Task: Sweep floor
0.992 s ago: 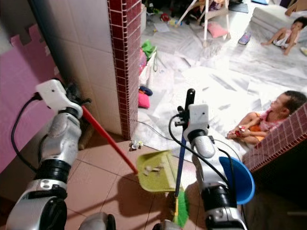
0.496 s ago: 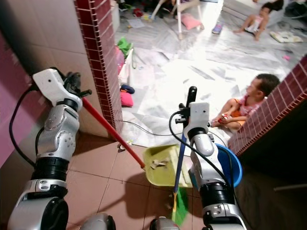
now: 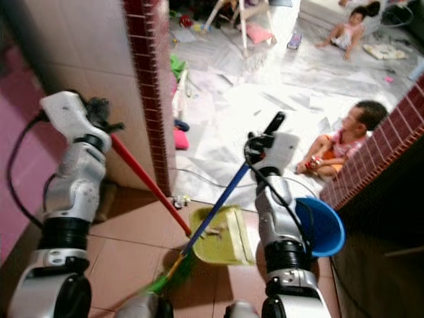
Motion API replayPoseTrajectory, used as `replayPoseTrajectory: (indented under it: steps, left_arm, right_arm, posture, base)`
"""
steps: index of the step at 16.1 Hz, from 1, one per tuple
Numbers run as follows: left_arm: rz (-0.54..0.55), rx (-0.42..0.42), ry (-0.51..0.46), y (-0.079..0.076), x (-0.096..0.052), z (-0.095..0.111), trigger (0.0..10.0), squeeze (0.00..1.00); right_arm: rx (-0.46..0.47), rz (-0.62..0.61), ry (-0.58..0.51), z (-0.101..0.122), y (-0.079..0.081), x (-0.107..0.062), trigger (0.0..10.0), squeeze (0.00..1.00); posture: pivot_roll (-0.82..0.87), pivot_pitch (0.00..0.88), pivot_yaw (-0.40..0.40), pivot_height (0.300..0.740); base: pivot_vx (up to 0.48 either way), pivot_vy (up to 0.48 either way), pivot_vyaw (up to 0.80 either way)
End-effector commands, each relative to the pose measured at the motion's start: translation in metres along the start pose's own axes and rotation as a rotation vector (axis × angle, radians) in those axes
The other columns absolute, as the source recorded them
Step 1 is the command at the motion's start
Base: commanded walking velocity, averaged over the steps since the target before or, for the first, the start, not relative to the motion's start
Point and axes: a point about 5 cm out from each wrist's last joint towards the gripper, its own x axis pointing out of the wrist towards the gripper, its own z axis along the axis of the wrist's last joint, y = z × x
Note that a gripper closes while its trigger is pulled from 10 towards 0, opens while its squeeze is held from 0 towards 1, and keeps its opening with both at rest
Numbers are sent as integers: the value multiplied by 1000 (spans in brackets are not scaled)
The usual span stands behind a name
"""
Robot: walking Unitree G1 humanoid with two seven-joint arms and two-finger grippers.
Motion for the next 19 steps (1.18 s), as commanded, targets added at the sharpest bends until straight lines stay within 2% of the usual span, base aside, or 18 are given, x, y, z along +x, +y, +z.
replayPoseTrajectory:
  steps: [1,8,12,14,15,16,17,19]
  left_arm:
    - [-25,-33,-47,-6,0,12,10000,0]
    - [-55,-29,-43,-13,-2,15,10000,0]
    - [-58,-12,-27,-13,-3,12,10000,0]
    - [-61,-9,-23,-14,-3,12,10000,0]
    - [-62,-7,-21,-14,-3,12,10000,0]
    - [-62,-3,-20,-14,-3,12,10000,0]
    - [-58,1,-16,-13,-3,11,10000,0]
    - [-41,20,-18,-11,-3,10,10000,0]
  right_arm:
    - [-69,12,-40,12,-3,3,10000,0]
    - [-165,80,-68,14,2,1,10000,0]
    - [-196,67,-46,7,-3,-4,10000,0]
    - [-308,45,-28,3,-9,-7,10000,0]
    - [-400,10,-9,2,-17,-9,10000,0]
    - [-444,-9,19,1,-25,-12,10000,0]
    - [-430,-17,54,-2,-32,-14,10000,0]
    - [-388,5,87,-6,-34,-16,10000,0]
  posture:
    - [11,0,-36,740]
    - [10,0,-37,740]
    - [12,0,-38,740]
    - [15,0,-41,740]
    - [15,0,-41,740]
    - [15,0,-41,740]
    - [12,0,-41,740]
    - [4,0,-38,740]
  base:
    - [0,0,0]
    - [0,0,0]
    - [0,0,0]
    - [0,0,0]
    - [0,0,0]
    - [0,0,0]
    - [0,0,0]
    - [0,0,0]
